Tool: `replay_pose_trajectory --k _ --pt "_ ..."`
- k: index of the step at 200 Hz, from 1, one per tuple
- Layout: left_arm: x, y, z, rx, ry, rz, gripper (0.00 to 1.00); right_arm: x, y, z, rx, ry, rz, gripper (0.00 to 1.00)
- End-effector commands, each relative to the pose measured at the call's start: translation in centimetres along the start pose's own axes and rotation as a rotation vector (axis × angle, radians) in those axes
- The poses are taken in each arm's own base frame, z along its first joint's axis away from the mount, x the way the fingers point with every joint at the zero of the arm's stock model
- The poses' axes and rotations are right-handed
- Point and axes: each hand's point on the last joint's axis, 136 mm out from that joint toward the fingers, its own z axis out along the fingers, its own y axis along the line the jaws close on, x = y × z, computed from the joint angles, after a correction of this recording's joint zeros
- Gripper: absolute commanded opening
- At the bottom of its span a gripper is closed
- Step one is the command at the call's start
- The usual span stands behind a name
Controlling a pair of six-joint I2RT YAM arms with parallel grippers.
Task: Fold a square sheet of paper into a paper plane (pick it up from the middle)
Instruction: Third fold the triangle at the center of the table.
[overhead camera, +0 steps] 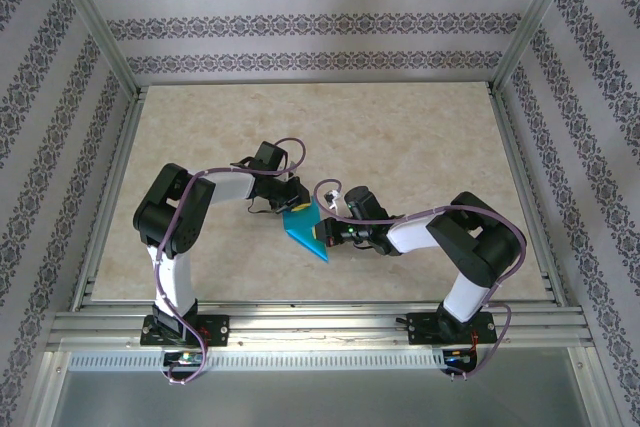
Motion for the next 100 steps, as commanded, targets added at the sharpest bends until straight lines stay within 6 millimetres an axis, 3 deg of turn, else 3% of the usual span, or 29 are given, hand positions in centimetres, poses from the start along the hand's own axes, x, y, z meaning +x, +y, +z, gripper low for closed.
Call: replay_pose_trajectory --k 1,100 --pt "1.19 1.01 0.37 -0.036 0.029 -0.012 0.16 -0.65 -0.42 0.23 0.017 -0.007 -0.015 0.00" --pt "1.19 0.78 0.26 -0.031 0.029 -0.010 0.16 -0.19 -0.88 0.41 0.038 0.012 -0.014 0.00"
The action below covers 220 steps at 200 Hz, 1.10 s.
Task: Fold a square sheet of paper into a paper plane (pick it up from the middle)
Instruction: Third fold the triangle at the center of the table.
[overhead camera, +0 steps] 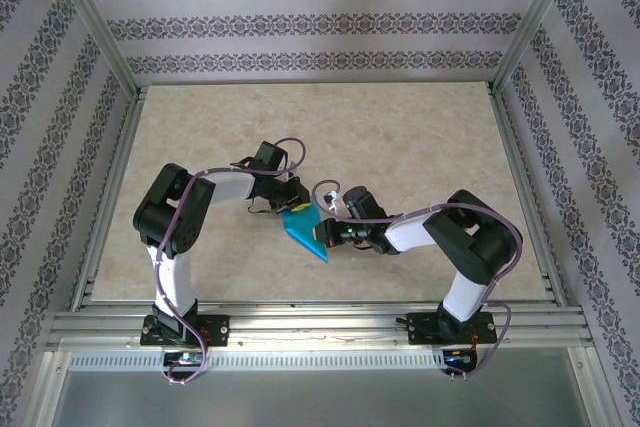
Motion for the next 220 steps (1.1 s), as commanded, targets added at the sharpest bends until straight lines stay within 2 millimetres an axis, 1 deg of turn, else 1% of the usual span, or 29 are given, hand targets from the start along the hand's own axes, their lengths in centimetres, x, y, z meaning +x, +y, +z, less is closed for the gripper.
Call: replay_pose_trajectory --k 1,71,134,207,220 --pt "1.19 0.83 0.25 -0.031 0.029 -0.011 0.16 -0.64 -0.29 -0.04 0.020 -0.012 -0.021 0.00" --pt "1.21 0.84 0.30 -0.031 0.029 -0.013 0.16 -0.80 -0.16 -0.69 0.034 -0.023 -0.044 0.00" --pt "1.27 0.87 0.30 -0.030 0.029 -0.014 0.15 -0.61 -0.08 0.05 0.019 0.002 -0.034 0.00" --pt "1.19 0.79 0.37 -0.024 0.029 -0.016 0.16 -0.82 0.24 0.17 0.010 0.007 -0.041 0.00" --pt "1.25 0.74 0.34 -0.024 0.029 -0.014 0.15 -0.72 0.04 0.17 0.017 0.011 -0.037 0.00"
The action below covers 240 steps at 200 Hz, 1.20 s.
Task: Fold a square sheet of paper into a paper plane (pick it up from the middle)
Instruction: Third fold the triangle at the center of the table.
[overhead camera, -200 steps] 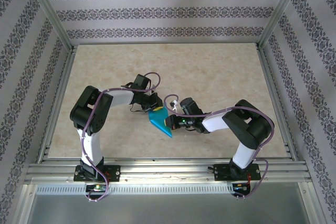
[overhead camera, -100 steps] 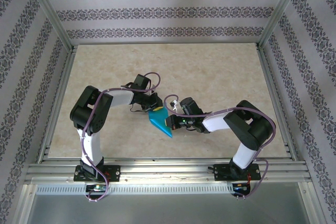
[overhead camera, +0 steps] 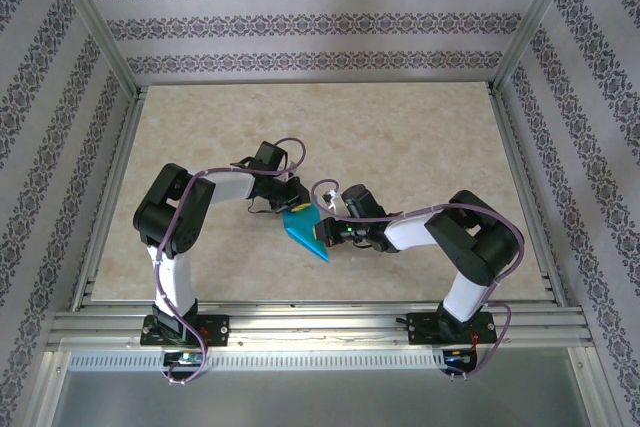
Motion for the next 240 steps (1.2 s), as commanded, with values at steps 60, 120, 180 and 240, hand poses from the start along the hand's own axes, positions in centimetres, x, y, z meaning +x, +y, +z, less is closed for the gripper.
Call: replay_pose_trajectory --k 60,120,180,240 --pt "1.2 0.6 0.2 -0.021 0.027 -0.011 0.16 0.3 -0.6 0.6 0.017 0.027 0.000 0.00" --pt "0.5 -1.2 -0.6 0.012 0.012 0.019 0.19 0.8 -1.1 0.7 0.040 0.043 0.002 0.00" --pt "-0.7 -5.4 -3.8 0.105 -0.085 0.089 0.30 0.7 -1.2 0.7 0.050 0.040 0.001 0.00" --pt "2.9 -3.4 -5.9 0.120 -0.134 0.021 0.14 0.8 -1.3 0.6 0.056 0.042 0.008 0.00"
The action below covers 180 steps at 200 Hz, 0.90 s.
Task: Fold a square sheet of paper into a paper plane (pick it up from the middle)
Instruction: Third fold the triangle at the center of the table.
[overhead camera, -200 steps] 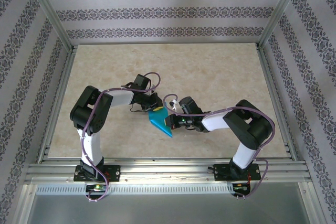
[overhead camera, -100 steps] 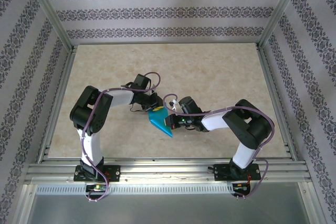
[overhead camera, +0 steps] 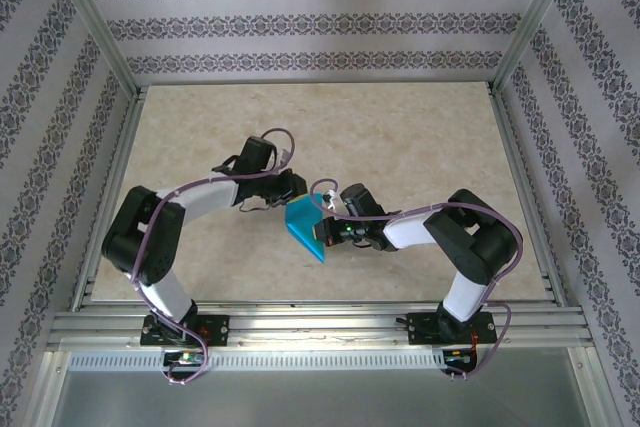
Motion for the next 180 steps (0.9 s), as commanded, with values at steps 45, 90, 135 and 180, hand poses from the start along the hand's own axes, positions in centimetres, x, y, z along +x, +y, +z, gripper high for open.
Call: replay_pose_trajectory --k 45,90,135,180 --pt "4.8 0.5 -1.1 0.125 -0.069 -0.117 0.00 0.6 -1.1 0.3 0.055 0.021 0.001 0.00" --pt "6.5 1.4 0.7 0.119 -0.048 -0.152 0.00 0.7 -1.3 0.4 0.062 0.024 0.003 0.00" --pt "7.2 3.1 1.5 0.071 -0.042 -0.183 0.00 0.9 -1.4 0.4 0.065 0.029 0.002 0.00" --pt "8.1 4.1 1.7 0.041 -0.021 -0.183 0.00 0.7 -1.2 0.3 0.066 0.027 -0.002 0.00"
